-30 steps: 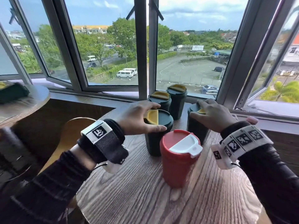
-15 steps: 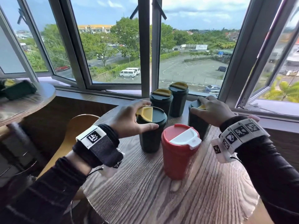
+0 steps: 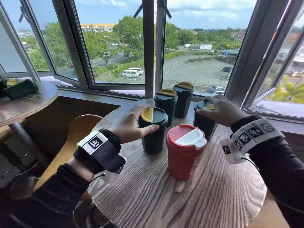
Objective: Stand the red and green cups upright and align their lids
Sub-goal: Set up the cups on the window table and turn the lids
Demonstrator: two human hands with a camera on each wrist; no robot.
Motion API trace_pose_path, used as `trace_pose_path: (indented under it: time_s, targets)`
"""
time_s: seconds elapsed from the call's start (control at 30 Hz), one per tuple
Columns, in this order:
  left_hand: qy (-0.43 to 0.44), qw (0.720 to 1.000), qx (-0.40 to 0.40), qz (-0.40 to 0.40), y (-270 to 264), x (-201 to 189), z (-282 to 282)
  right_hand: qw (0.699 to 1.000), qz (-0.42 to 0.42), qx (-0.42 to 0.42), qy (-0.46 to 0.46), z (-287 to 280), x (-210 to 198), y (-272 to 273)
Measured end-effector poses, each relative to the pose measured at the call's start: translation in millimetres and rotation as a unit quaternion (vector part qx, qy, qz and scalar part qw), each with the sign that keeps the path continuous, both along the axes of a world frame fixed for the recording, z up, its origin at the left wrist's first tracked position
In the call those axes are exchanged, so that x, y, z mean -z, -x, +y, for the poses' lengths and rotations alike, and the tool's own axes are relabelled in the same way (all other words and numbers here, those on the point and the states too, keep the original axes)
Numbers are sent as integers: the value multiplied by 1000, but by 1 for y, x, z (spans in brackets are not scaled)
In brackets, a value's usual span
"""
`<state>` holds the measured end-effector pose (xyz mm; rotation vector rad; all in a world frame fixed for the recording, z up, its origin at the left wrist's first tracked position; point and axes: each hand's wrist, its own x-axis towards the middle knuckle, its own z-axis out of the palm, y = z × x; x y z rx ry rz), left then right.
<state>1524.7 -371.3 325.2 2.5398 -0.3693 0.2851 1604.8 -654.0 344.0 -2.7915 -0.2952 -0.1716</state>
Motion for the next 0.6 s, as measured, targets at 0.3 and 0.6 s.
trace_pose_path:
  time_s: [0.3, 0.6]
  targets:
    - [22, 1000, 4, 12, -4, 4, 1, 988, -143, -48, -26, -13, 12, 41]
    - [29, 999, 12, 16, -3, 5, 3, 939, -13, -254, -232, 8, 17, 118]
